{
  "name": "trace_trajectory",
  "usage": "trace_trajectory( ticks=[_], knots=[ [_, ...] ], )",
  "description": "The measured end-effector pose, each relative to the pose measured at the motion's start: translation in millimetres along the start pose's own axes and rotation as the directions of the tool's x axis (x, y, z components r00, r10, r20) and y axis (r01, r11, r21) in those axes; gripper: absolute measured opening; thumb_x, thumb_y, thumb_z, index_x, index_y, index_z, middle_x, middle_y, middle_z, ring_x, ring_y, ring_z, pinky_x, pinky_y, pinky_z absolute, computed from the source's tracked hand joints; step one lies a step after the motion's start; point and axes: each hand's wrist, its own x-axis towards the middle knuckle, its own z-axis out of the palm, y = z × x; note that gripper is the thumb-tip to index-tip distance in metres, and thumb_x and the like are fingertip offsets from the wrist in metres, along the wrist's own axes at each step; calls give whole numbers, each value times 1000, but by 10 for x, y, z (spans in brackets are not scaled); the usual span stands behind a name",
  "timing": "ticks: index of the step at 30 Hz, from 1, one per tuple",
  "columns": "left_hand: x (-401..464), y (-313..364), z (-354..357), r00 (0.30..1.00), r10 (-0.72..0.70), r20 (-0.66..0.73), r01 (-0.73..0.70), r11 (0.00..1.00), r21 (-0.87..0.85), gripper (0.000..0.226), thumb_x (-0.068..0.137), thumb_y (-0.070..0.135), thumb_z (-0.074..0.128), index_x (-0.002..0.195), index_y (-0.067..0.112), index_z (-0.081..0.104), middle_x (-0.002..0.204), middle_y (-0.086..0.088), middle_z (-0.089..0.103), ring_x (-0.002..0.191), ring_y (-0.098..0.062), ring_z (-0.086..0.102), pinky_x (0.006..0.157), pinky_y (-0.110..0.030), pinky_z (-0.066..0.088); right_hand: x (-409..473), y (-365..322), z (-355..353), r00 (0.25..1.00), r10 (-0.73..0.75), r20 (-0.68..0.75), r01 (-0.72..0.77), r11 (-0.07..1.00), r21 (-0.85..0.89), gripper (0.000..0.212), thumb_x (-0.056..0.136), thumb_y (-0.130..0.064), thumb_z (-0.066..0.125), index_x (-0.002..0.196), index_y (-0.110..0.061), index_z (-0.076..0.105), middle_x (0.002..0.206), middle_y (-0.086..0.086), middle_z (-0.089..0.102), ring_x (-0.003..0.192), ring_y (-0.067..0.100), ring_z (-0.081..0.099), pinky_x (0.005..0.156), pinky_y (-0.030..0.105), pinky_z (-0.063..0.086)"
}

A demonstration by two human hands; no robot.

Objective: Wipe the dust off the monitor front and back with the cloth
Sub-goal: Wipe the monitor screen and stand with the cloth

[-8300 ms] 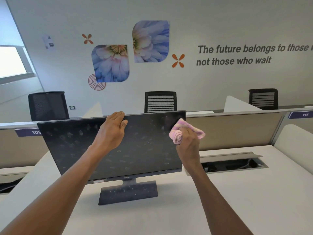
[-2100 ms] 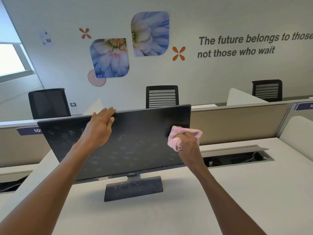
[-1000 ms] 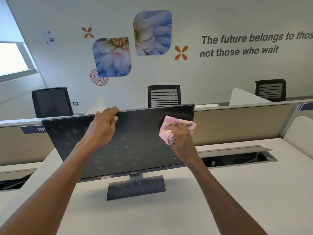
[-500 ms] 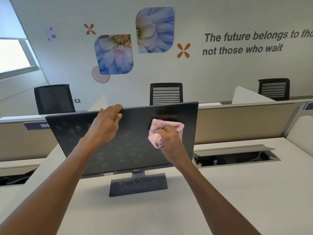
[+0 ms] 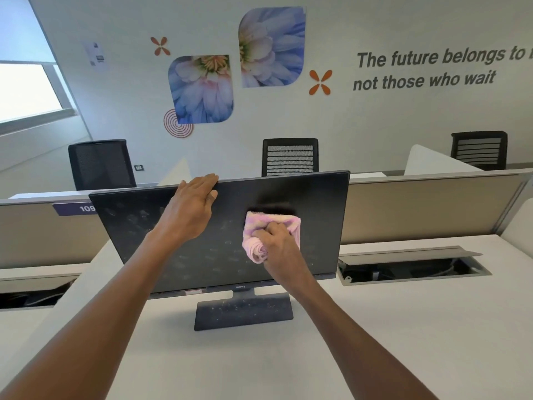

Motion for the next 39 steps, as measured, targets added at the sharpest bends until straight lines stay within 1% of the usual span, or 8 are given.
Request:
trace_trajectory(
  ticks=[5,8,15,18,21,28,34,39],
  knots=[
    [8,-11,14,1000,17,7,-17,1000,11,48,106,29,30,153,17,31,158,0,33,148,-18,24,123,-41,9,-200,173,37,991,128,-33,-128,992,7,42,69,-16,87,108,-12,71,102,5,68,90,19,63,75,33,60],
    [14,5,23,1000,17,-3,-17,1000,16,48,106,29,30,153,17,32,158,0,34,147,-18,26,123,-42,10,63,30,-94,990,78,-115,-79,997,0,39,73,-13,83,109,-9,71,103,8,66,93,21,62,80,32,56],
    [-12,-16,-58,1000,0,16,0,1000,20,48,106,30,29,153,16,31,159,0,31,147,-18,26,122,-36,14,-37,-152,130,999,12,40,-10,999,-48,39,72,-14,84,108,-13,72,104,6,69,94,22,64,77,36,59],
    [-28,5,-67,1000,-18,-2,18,1000,23,48,106,29,30,152,15,33,159,0,31,147,-20,27,120,-35,18,-19,-100,86,995,82,-54,-84,996,-28,37,70,-15,86,105,-13,73,99,4,69,89,19,63,75,30,57],
    [-3,44,-81,999,-39,-5,39,999,24,46,106,28,32,150,16,37,157,-1,36,144,-21,31,116,-37,25,247,-286,-1,992,35,-121,-42,998,-56,35,74,-8,80,107,-10,72,99,7,67,91,22,61,77,32,53],
    [-11,39,-140,998,-55,13,54,998,18,45,106,27,33,149,18,39,155,0,39,143,-21,33,114,-35,26,119,-521,284,998,-15,56,18,998,-59,34,79,-13,77,112,-13,68,109,5,65,98,21,60,77,33,55],
    [-6,55,-117,999,-42,4,41,999,18,44,106,26,34,148,16,40,154,-2,41,141,-23,36,112,-36,28,278,-479,114,995,38,-95,-45,997,-69,34,73,-9,80,106,-9,71,100,8,66,90,23,58,74,33,51],
    [3,39,-119,998,-55,16,55,998,11,43,106,24,35,148,16,41,152,-1,43,138,-25,39,110,-37,31,217,-619,256,998,-47,29,50,995,-91,33,76,-8,78,108,-11,69,104,7,65,93,23,59,73,33,51]
  ],
)
